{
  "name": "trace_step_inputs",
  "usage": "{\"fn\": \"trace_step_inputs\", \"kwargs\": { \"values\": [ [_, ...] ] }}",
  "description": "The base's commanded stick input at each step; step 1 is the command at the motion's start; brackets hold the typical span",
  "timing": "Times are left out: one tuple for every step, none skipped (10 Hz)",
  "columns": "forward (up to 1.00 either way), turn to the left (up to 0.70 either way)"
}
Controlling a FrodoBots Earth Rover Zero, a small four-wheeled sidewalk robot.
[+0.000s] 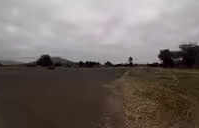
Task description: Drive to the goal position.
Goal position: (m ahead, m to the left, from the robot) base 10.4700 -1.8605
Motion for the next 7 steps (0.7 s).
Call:
{"fn": "trace_step_inputs", "kwargs": {
  "values": [
    [0.85,0.00],
    [0.85,0.00],
    [0.85,0.00],
    [0.85,-0.03],
    [0.85,-0.18],
    [0.85,-0.25],
    [0.85,-0.08]
  ]
}}
